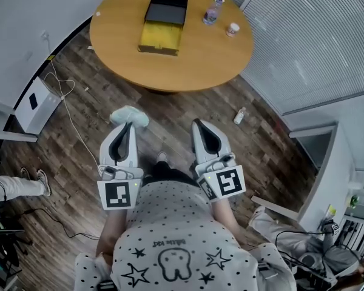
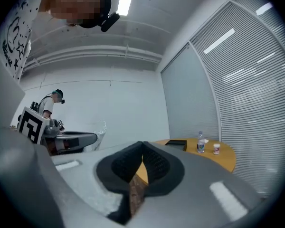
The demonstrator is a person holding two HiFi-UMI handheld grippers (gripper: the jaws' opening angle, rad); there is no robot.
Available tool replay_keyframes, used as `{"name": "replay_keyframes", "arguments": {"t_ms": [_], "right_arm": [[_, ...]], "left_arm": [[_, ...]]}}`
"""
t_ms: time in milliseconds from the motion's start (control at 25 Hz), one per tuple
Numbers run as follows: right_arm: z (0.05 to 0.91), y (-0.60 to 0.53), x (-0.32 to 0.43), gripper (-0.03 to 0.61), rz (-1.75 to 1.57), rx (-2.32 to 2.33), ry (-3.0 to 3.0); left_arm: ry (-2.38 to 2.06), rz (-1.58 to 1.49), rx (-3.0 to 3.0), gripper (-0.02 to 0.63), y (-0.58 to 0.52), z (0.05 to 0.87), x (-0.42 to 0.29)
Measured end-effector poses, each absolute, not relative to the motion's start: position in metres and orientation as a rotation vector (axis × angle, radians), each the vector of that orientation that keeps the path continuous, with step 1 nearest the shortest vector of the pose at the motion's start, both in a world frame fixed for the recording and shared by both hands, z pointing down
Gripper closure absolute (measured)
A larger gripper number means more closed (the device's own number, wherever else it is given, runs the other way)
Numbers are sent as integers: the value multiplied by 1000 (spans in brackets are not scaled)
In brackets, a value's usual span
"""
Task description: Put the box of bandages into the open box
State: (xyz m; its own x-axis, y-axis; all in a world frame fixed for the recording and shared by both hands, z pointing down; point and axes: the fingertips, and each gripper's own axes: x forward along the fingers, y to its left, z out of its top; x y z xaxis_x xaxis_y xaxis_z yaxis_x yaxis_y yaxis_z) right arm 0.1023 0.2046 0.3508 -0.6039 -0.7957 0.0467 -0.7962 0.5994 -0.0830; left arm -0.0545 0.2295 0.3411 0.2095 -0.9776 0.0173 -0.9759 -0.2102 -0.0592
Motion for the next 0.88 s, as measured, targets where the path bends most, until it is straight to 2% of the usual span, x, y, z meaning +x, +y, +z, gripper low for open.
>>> {"name": "replay_keyframes", "arguments": {"t_ms": [880], "right_arm": [[365,154,118,574,240,1314,-2831]], "left_arm": [[2037,-110,-2329,601,179,339,-52]]}}
